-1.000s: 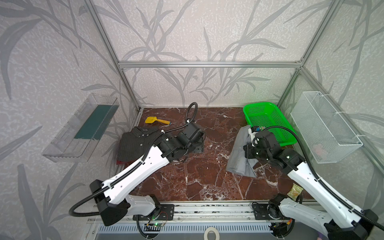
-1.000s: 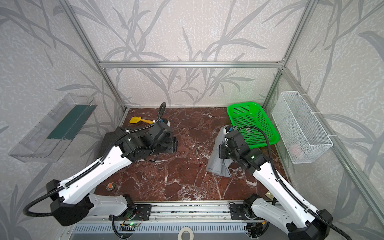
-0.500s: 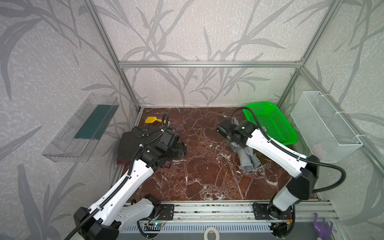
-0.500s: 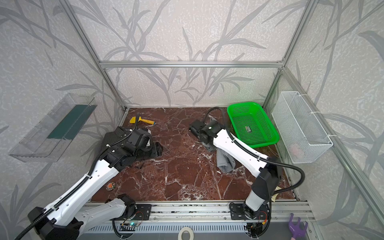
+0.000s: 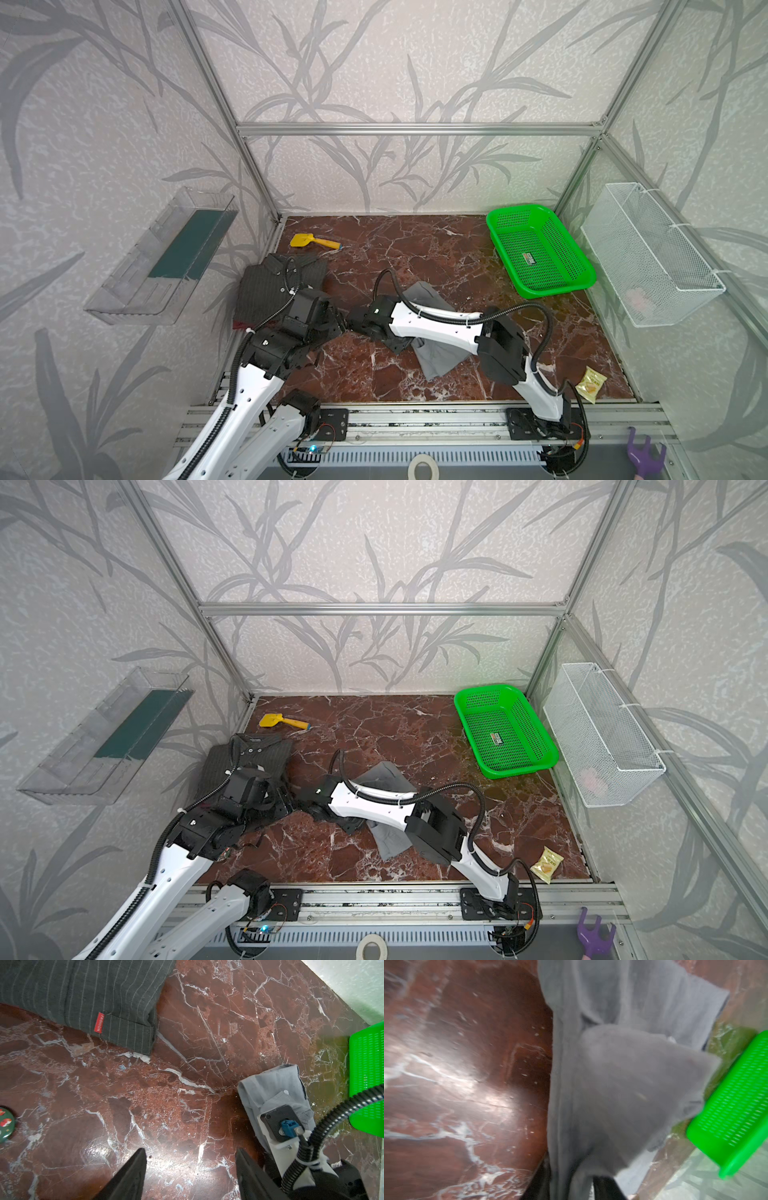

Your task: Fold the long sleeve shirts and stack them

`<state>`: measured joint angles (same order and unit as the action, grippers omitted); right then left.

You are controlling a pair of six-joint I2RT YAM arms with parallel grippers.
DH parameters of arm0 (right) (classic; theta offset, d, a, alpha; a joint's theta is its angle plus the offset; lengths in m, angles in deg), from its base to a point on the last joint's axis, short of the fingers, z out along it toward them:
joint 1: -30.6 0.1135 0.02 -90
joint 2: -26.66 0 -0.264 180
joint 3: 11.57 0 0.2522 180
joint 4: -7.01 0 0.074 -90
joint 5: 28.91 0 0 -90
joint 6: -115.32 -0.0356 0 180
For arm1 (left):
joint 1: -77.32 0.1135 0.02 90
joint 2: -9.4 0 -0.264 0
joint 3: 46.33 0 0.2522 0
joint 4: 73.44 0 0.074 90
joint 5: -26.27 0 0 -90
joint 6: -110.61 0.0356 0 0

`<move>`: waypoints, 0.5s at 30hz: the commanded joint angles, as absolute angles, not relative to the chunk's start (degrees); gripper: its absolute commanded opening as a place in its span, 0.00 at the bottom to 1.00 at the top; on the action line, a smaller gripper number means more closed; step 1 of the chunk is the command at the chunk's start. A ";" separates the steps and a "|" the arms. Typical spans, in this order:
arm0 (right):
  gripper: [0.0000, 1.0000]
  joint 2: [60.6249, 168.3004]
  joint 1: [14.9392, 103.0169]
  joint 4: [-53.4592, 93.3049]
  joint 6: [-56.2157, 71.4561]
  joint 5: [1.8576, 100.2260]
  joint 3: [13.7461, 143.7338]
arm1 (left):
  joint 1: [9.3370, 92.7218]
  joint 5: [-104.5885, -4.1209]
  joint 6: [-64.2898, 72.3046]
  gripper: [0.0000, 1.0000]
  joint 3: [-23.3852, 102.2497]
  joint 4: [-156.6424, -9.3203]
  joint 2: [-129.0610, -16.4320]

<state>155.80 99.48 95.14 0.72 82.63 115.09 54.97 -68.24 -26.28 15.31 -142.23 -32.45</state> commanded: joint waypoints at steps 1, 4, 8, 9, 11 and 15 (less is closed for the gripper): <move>0.46 154.82 101.45 90.55 -1.06 75.85 117.58 | 54.99 -68.73 -28.09 0.69 15.96 -142.70 -31.26; 0.54 150.12 100.33 85.98 -1.57 71.83 112.64 | 54.99 -70.05 -27.98 0.69 16.51 -144.22 -30.91; 0.57 138.74 96.65 76.40 -2.57 62.92 101.95 | 55.00 -72.01 -27.73 0.69 16.53 -145.55 -30.09; 0.58 135.82 95.66 74.90 -2.67 61.89 99.67 | 55.03 -71.86 -27.73 0.69 16.45 -145.43 -30.11; 0.58 128.75 92.83 71.94 -2.54 59.92 94.32 | 55.00 -70.73 -27.70 0.69 15.96 -144.57 -30.76; 0.58 115.10 84.64 65.80 -1.60 60.14 80.68 | 55.01 -65.69 -26.37 0.69 12.92 -139.81 -33.59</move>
<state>121.86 88.88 70.97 -1.47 61.72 86.96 54.95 -68.50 -26.96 14.87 -142.12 -31.88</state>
